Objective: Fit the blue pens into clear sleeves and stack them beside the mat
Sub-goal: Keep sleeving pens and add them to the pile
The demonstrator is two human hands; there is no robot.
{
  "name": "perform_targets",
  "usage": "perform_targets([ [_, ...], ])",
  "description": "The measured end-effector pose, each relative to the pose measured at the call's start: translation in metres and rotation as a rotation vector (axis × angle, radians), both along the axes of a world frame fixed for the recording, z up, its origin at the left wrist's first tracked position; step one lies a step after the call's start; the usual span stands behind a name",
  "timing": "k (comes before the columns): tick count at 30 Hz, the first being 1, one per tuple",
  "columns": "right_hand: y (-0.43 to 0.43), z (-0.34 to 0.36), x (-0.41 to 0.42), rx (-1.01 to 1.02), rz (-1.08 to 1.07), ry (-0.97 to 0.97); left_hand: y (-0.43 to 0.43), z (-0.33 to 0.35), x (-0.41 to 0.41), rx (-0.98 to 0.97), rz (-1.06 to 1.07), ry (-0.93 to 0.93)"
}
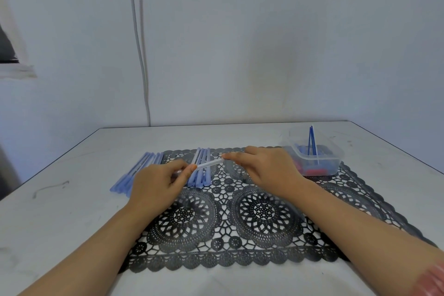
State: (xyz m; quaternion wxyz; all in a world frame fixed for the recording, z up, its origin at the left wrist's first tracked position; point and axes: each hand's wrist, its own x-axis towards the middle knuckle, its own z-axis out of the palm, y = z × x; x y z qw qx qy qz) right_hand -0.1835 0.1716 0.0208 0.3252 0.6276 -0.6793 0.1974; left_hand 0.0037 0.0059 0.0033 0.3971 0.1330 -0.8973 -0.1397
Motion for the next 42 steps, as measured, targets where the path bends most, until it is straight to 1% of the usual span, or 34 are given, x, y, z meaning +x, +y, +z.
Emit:
perform_targets([
  [6, 0.000, -0.001, 0.002, -0.036, 0.040, -0.009, 0.004, 0.002, 0.002, 0.012, -0.004, -0.031],
  [11, -0.001, -0.001, 0.007, -0.115, -0.018, -0.084, 0.008, 0.005, 0.002, 0.001, -0.013, -0.044],
  [13, -0.001, 0.000, 0.009, -0.148, -0.109, -0.086, 0.008, 0.005, 0.002, 0.004, -0.014, -0.041],
  [16, -0.002, 0.001, 0.009, -0.165, -0.316, -0.039, 0.006, 0.004, 0.002, 0.004, -0.003, -0.032],
  [18, -0.001, 0.004, 0.011, -0.120, -0.426, -0.042, 0.005, 0.004, 0.002, 0.002, 0.001, -0.032],
  [20, 0.000, 0.006, 0.014, -0.066, -0.477, -0.073, 0.006, 0.004, 0.002, 0.001, -0.001, -0.027],
  [23, 0.000, 0.006, 0.014, -0.056, -0.491, -0.092, 0.005, 0.003, 0.002, 0.013, -0.001, -0.032],
  [27, -0.003, 0.003, 0.011, -0.125, -0.504, -0.046, 0.003, 0.001, 0.001, 0.031, -0.011, -0.020],
  [31, -0.002, 0.003, 0.011, -0.105, -0.423, -0.100, 0.004, 0.002, 0.001, 0.023, -0.017, -0.022],
  [35, -0.004, 0.003, 0.011, -0.173, -0.410, -0.050, 0.004, 0.001, 0.001, 0.014, -0.024, -0.010],
  [38, -0.005, 0.002, 0.011, -0.185, -0.428, -0.028, 0.003, 0.001, 0.001, 0.011, -0.025, -0.007],
  [42, -0.004, 0.003, 0.011, -0.166, -0.422, -0.044, 0.002, 0.001, 0.000, 0.007, -0.019, -0.007],
])
